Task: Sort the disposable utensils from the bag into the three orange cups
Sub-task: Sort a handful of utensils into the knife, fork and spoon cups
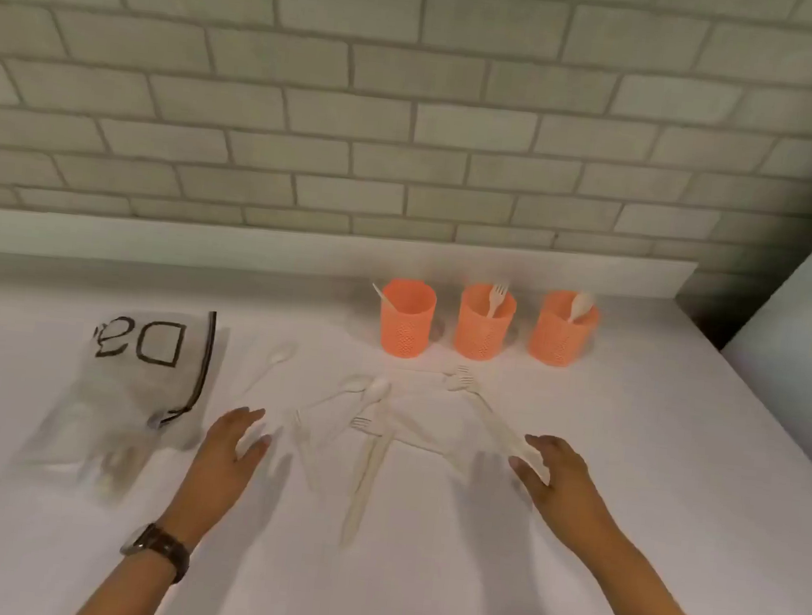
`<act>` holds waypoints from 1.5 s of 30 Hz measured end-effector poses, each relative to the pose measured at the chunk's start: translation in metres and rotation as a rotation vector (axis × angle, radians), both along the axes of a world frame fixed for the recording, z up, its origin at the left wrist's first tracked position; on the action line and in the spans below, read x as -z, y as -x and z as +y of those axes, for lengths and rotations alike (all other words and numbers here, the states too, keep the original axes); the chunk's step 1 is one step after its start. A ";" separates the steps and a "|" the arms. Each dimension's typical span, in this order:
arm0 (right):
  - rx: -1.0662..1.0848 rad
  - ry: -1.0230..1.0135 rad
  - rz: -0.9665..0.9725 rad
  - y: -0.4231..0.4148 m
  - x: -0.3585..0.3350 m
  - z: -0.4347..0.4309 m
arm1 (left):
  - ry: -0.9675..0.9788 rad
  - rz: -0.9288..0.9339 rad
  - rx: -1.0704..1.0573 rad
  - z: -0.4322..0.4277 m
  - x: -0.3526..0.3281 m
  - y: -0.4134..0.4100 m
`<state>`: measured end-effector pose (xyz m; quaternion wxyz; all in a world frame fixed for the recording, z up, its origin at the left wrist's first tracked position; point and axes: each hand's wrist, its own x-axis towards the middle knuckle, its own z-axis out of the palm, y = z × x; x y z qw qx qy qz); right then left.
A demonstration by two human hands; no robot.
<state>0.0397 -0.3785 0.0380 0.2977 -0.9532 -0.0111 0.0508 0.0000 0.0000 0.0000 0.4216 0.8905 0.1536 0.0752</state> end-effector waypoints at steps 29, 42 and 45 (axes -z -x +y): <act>-0.130 0.237 0.045 -0.043 0.062 0.123 | -0.398 0.287 -0.037 -0.090 0.039 -0.030; -0.085 -0.033 0.113 -0.056 0.056 0.157 | -0.130 0.354 0.120 -0.137 0.029 -0.058; -0.027 -0.038 0.144 -0.058 0.053 0.162 | -0.043 0.421 0.125 -0.129 0.025 -0.065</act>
